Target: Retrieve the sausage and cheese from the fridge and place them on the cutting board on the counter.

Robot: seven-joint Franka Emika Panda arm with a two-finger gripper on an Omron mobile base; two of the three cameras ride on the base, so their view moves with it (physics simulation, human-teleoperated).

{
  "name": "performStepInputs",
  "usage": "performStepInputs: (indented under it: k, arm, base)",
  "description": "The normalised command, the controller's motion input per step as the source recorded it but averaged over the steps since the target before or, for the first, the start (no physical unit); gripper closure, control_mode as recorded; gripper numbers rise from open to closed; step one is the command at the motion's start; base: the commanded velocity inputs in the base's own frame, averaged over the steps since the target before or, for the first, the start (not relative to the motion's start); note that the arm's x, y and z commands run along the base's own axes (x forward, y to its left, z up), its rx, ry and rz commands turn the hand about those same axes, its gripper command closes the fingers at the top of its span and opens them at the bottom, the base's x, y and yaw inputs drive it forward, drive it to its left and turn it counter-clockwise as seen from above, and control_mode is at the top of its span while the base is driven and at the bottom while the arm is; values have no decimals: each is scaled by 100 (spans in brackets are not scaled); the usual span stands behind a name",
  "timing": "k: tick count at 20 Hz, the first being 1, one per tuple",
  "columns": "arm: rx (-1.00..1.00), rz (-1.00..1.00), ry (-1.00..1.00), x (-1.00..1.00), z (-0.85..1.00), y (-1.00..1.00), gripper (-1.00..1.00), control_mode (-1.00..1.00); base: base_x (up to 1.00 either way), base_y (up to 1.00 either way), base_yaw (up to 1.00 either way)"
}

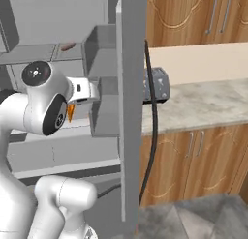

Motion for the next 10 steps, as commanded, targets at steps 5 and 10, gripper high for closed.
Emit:
performStepInputs:
  k: [5, 10]
  arm:
    - [0, 0, 0, 0, 0, 0, 100, 100]
    - [0, 0, 0, 0, 0, 0, 100, 100]
  base:
    - [-85, 100, -2]
    - [-99, 43, -48]
